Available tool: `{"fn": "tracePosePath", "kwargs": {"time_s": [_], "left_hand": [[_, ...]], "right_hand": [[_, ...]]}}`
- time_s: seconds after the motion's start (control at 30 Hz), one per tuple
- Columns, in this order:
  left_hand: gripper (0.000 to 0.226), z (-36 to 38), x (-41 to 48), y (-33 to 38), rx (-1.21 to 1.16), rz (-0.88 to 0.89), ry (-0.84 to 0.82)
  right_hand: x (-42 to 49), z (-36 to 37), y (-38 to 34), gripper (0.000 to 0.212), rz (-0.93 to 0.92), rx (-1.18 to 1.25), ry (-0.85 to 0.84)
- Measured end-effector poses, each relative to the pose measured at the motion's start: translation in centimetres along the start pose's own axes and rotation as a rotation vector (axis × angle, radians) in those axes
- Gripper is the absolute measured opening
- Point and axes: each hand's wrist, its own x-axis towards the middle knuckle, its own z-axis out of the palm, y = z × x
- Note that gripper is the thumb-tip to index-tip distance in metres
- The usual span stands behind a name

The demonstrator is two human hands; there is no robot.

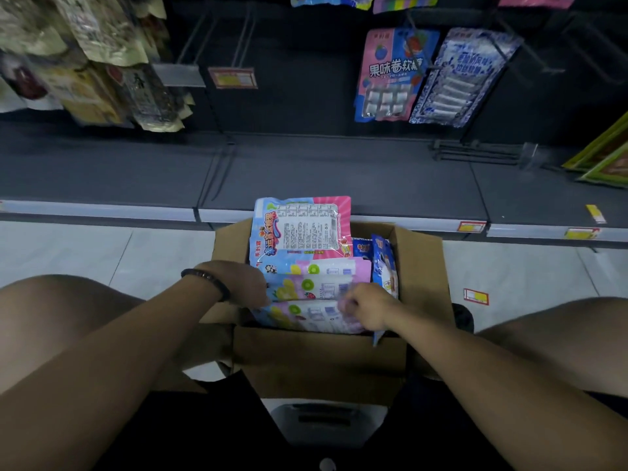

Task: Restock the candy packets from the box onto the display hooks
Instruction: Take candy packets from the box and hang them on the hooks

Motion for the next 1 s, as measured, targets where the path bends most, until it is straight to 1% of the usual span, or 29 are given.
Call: {"fn": "tracePosePath", "kwargs": {"time_s": [0.07, 0.1, 0.17, 0.2, 0.23, 0.3, 0.33, 0.4, 0.43, 0.5, 0.57, 0.63, 0.7, 0.73, 0.8, 0.83, 0.87, 0.93, 1.0], "left_hand": [[0.041, -0.5, -0.5, 0.0, -0.142, -0.036, 0.008], [0.051, -0.8, -1.1, 0.0, -0.213, -0.048, -0.024], [0.080, -1.5, -2.4, 0.1, -0.359, -0.071, -0.123], [0.088, -1.8, -3.0, 0.1, -0.458, -0.079, -0.152], [0.089, -2.1, -3.4, 0.0, -0.592, -0.065, -0.137], [0.074, -2.5, -3.6, -0.3, -0.881, 0.005, -0.003], [0.077, -2.6, -3.4, -0.6, -1.029, 0.047, 0.086], [0.099, -3.2, -2.9, -0.9, -1.325, 0.123, 0.232], [0.101, -3.6, -2.8, -0.9, -1.450, 0.168, 0.285], [0.091, -4.8, -2.9, -0.5, -1.669, 0.279, 0.344], [0.079, -6.2, -3.8, 0.8, -1.832, 0.400, 0.379], [0.053, -7.1, -4.4, 1.6, -1.889, 0.485, 0.474], [0.030, -7.7, -4.4, 1.9, -1.926, 0.496, 0.574], [0.026, -7.9, -4.3, 1.9, -1.929, 0.482, 0.620], [0.025, -8.4, -4.5, 2.1, -1.896, 0.480, 0.694], [0.024, -8.7, -4.7, 2.3, -1.871, 0.474, 0.720], [0.022, -8.9, -4.9, 2.4, -1.850, 0.455, 0.748], [0.020, -9.2, -5.3, 2.7, -1.816, 0.424, 0.799], [0.023, -9.6, -5.9, 3.0, -1.740, 0.440, 0.834]], "right_hand": [[0.0, -2.3, -1.0, 0.027, -0.055, 0.057, 0.068], [-0.1, -3.5, -1.4, 0.030, -0.077, 0.118, 0.117], [-0.8, -6.0, -2.3, 0.031, -0.138, 0.212, 0.240], [-1.3, -7.0, -2.9, 0.029, -0.171, 0.235, 0.298], [-1.9, -7.9, -3.5, 0.028, -0.204, 0.261, 0.345], [-3.2, -9.3, -4.8, 0.029, -0.265, 0.291, 0.453], [-3.9, -9.8, -5.3, 0.031, -0.300, 0.274, 0.513], [-5.1, -10.3, -6.1, 0.028, -0.379, 0.255, 0.595], [-5.4, -10.4, -6.4, 0.028, -0.432, 0.239, 0.611], [-6.0, -10.6, -7.1, 0.041, -0.567, 0.122, 0.634], [-5.6, -10.8, -7.4, 0.046, -0.688, -0.025, 0.662], [-5.0, -11.0, -7.8, 0.044, -0.747, -0.086, 0.661], [-4.7, -11.1, -8.0, 0.046, -0.746, -0.114, 0.627], [-4.8, -11.2, -8.2, 0.049, -0.739, -0.122, 0.612], [-5.1, -11.6, -8.2, 0.054, -0.720, -0.093, 0.586], [-5.1, -11.9, -8.2, 0.052, -0.707, -0.042, 0.590], [-5.0, -12.2, -7.9, 0.047, -0.694, 0.021, 0.626], [-4.6, -12.9, -7.3, 0.042, -0.628, 0.142, 0.763], [-4.8, -14.2, -7.1, 0.046, -0.540, 0.251, 0.861]]}}
